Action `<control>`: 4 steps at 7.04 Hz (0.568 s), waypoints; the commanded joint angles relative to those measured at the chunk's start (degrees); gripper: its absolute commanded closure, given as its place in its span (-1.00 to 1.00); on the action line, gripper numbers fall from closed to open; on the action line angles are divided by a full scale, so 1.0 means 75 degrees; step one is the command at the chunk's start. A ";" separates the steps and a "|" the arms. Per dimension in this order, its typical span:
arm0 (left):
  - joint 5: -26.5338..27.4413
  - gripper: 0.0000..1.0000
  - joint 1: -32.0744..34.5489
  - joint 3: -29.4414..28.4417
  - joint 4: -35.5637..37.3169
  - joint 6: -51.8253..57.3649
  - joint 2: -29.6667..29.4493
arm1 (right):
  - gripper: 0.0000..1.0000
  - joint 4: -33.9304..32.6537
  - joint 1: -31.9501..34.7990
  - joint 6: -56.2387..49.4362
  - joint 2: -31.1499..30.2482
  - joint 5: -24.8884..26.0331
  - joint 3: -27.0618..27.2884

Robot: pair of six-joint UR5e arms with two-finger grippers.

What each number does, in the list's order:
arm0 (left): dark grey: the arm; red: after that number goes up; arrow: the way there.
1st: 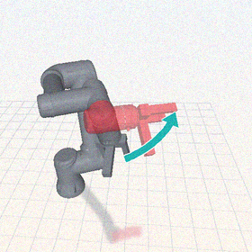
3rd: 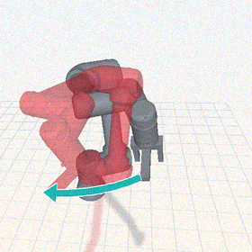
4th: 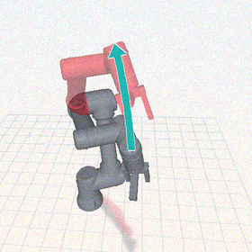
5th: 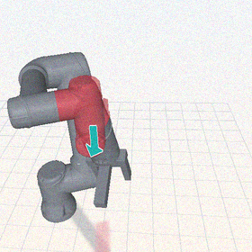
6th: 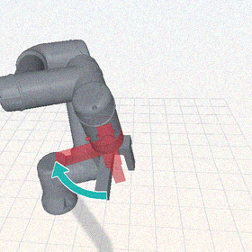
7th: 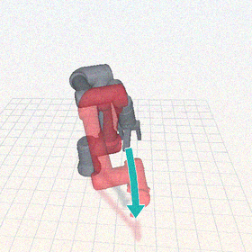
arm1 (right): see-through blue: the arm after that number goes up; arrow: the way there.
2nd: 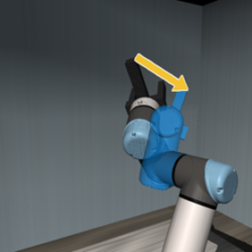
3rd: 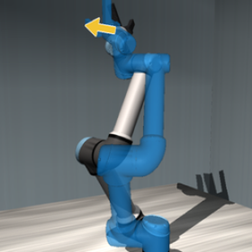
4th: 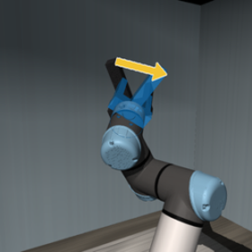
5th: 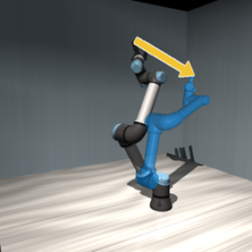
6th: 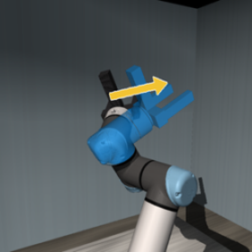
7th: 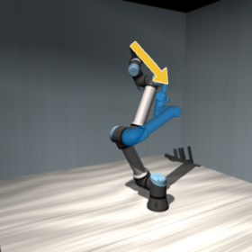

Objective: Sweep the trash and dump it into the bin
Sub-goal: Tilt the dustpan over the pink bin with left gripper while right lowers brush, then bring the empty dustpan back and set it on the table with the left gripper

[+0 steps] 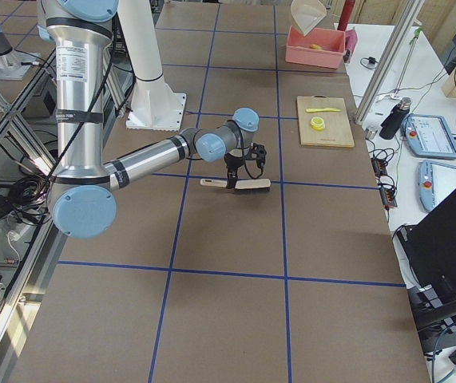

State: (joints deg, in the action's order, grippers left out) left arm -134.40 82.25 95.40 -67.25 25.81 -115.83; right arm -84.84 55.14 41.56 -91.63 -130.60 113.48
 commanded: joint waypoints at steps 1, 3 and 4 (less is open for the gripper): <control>-0.0769 1.00 -0.0684 0.1033 -0.0802 0.0321 0.0733 | -1.00 0.0050 0.1758 -0.0232 0.0053 0.0045 0.0115; -0.0842 1.00 -0.2042 0.1903 -0.2687 0.0309 0.1332 | -1.00 -0.0078 0.2721 -0.2869 -0.0005 0.0639 -0.0350; -0.0807 1.00 -0.2861 0.1882 -0.3599 0.0344 0.1531 | -1.00 -0.0033 0.3283 -0.3439 -0.0005 0.0562 -0.1003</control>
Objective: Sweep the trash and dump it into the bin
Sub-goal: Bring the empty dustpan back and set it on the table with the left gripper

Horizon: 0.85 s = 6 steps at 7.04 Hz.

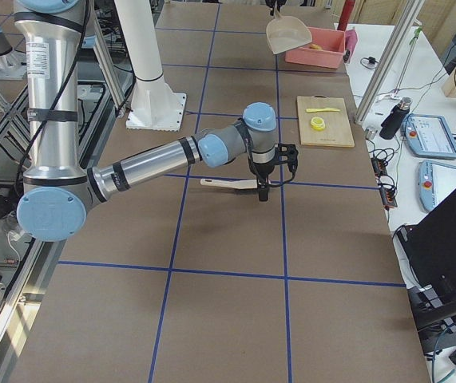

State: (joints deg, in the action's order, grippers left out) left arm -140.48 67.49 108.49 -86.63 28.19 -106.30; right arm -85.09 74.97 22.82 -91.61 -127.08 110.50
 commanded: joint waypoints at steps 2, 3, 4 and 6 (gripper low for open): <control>0.0318 1.00 -0.2456 -0.0142 -0.2215 -0.0044 0.0288 | -1.00 -0.0034 0.1229 -0.1191 0.0027 -0.0396 -0.1603; 0.0379 1.00 -0.2831 -0.0458 -0.2254 -0.0044 -0.0084 | -1.00 0.0036 0.1404 -0.1180 -0.0066 -0.0644 -0.2084; 0.0484 1.00 -0.3148 -0.0971 -0.2266 -0.0009 -0.0563 | -1.00 0.0072 0.1417 -0.1191 -0.0056 -0.0658 -0.2332; 0.0860 1.00 -0.3584 -0.1269 -0.2266 -0.0021 -0.0920 | -1.00 0.0072 0.1639 -0.1203 -0.0114 -0.0646 -0.2358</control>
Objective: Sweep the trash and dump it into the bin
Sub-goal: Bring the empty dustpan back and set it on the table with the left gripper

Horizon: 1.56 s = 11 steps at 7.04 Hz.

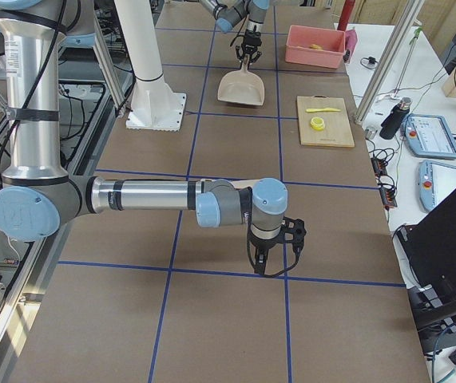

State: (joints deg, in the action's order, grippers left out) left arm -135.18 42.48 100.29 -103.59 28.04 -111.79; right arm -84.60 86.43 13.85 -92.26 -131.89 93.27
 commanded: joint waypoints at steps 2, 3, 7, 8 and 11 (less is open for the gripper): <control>0.0375 1.00 -0.0262 -0.0164 -0.0028 0.0035 -0.0304 | -1.00 0.0018 0.0183 0.0028 0.0079 0.0054 -0.0084; 0.0479 1.00 -0.0251 -0.0176 -0.0028 0.0035 -0.0456 | -1.00 0.0018 0.0183 0.0052 0.0091 0.0019 -0.0073; 0.0855 1.00 -0.0262 -0.0445 -0.0110 0.0023 -0.0562 | -1.00 0.0498 0.0183 0.0017 0.0079 -0.0039 -0.0131; 0.0855 0.22 -0.0262 -0.0481 -0.0087 0.0000 -0.0609 | -1.00 0.0521 0.0183 0.0005 0.0102 -0.0109 -0.0120; 0.0867 -0.99 -0.0204 -0.0552 -0.0099 0.0000 -0.0879 | -1.00 0.0522 0.0183 -0.0030 0.0091 -0.0731 -0.0119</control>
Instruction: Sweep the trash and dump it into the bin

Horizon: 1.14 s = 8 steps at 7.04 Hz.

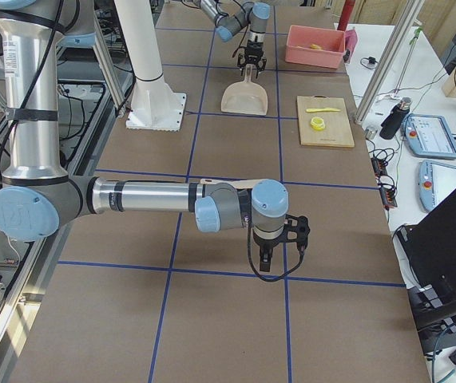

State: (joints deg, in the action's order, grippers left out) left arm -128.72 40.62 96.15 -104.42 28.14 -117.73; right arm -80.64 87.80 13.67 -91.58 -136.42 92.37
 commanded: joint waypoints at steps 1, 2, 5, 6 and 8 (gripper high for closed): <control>0.0053 -0.99 0.0393 0.0035 0.0140 -0.0025 -0.0157 | -1.00 -0.0017 0.0000 -0.0007 0.0011 -0.0324 -0.0011; 0.0355 -0.99 0.0907 0.0186 0.0408 -0.0362 -0.0123 | -1.00 -0.0017 0.0000 -0.0007 -0.0001 -0.0395 0.0000; 0.1003 -0.99 0.3130 0.0293 0.0903 -0.2109 0.1429 | -1.00 -0.0064 0.0035 -0.0007 -0.0082 -0.0396 0.0117; 0.0921 -0.99 0.3835 0.0027 0.0984 -0.2193 0.1854 | -1.00 -0.0064 0.0035 -0.0007 -0.0060 -0.0303 0.0106; -0.1402 -0.99 0.4811 -0.0140 0.1008 -0.3755 0.3083 | -1.00 -0.0076 0.0035 -0.0007 -0.0071 -0.0349 0.0106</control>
State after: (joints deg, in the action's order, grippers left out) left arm -130.78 72.38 95.74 -96.95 6.68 -99.83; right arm -81.17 88.06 13.62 -92.01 -138.93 93.11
